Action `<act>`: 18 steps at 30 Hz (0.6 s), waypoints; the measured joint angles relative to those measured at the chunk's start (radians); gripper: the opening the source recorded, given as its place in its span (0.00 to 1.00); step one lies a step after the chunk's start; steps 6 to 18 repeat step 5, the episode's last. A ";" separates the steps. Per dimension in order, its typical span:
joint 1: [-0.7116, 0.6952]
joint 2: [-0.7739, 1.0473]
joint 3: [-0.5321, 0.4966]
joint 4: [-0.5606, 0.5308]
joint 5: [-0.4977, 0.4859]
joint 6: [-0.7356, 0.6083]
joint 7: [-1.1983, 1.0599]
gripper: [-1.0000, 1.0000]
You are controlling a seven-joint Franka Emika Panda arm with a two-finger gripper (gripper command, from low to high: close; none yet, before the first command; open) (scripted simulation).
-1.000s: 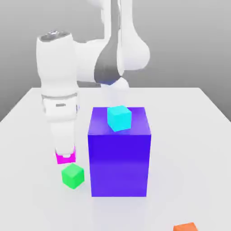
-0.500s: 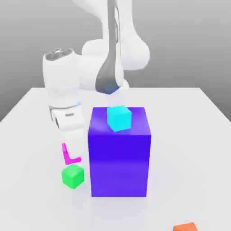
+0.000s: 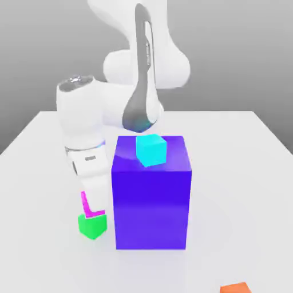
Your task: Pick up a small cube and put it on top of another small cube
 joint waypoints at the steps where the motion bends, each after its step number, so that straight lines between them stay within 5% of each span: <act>1: -0.001 0.007 0.002 0.000 0.004 0.006 -0.003 0.00; 18: 0.000 0.036 0.004 0.001 0.012 0.032 -0.010 0.00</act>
